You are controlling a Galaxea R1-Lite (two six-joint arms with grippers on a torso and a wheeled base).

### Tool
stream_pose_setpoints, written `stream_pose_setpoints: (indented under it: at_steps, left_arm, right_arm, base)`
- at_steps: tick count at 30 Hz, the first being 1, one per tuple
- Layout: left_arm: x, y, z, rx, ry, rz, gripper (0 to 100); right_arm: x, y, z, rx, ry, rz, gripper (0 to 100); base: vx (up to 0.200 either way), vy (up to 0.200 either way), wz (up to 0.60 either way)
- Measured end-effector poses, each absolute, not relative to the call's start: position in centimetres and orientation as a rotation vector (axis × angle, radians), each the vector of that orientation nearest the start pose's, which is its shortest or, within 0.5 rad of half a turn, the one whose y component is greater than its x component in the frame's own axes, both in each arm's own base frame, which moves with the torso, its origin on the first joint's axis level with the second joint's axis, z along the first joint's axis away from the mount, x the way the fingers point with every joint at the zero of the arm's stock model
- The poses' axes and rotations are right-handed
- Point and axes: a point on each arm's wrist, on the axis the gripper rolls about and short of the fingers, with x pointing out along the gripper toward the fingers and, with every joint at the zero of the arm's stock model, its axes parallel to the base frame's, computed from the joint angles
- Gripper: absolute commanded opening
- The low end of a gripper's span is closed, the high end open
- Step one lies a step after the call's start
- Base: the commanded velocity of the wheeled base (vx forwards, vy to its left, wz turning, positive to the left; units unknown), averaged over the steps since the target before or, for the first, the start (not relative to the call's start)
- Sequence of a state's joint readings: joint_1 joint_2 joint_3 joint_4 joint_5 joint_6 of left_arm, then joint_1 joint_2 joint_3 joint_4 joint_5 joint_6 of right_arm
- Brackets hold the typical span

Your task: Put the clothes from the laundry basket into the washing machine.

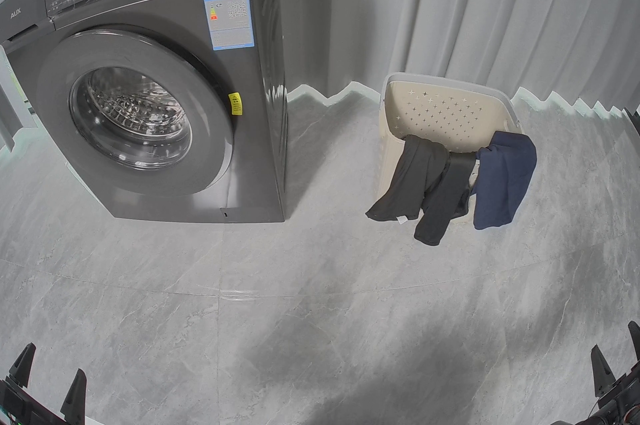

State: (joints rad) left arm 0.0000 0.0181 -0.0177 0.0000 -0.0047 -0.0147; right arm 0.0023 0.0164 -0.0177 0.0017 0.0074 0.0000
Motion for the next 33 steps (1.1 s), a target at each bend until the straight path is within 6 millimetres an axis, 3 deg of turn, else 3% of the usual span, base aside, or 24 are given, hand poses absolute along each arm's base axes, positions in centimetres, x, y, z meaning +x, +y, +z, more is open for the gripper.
stream_pose_setpoints:
  at_steps: [27, 33]
  left_arm:
    - [-2.27, -0.01, 8.08, -0.014, 0.0, -0.005, 100]
    - [-2.27, -0.01, 8.07, -0.01, 0.001, -0.004, 100]
  right_arm:
    - [-2.29, 0.01, 8.06, 0.0, 0.0, 0.011, 100]
    - [-2.29, 0.01, 8.06, -0.001, 0.0, 0.009, 100]
  base:
    - [0.0, -0.2, 0.0]
    - [0.0, 0.0, 0.0]
